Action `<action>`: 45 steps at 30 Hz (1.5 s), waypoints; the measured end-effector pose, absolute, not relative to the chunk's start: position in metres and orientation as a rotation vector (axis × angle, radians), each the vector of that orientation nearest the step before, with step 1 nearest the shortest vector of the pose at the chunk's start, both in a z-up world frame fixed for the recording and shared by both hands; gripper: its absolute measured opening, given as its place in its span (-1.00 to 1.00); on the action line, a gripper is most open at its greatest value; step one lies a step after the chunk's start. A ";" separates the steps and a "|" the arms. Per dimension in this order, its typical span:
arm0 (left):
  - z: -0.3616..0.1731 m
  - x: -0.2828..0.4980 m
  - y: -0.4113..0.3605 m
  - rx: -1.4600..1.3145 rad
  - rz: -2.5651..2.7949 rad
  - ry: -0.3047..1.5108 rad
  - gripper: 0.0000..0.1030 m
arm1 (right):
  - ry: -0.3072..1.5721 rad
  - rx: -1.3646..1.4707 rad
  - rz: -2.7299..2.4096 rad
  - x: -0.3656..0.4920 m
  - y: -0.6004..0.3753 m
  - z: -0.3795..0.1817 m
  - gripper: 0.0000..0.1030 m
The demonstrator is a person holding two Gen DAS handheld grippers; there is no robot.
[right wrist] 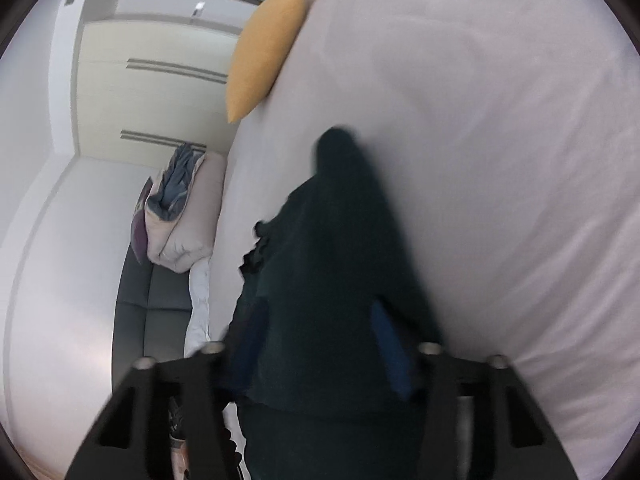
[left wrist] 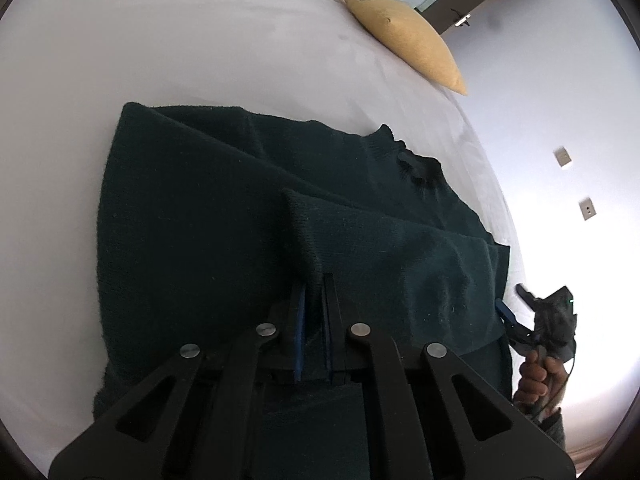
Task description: Fold small clothes
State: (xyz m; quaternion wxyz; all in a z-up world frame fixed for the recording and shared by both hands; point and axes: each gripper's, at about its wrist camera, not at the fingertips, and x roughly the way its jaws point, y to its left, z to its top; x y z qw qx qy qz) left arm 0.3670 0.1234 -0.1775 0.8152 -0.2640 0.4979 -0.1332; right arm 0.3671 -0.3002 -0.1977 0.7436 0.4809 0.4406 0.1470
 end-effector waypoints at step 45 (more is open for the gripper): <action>-0.191 0.372 0.111 -0.590 -0.321 1.069 -0.86 | 0.718 1.281 0.167 0.289 -0.291 -0.164 0.56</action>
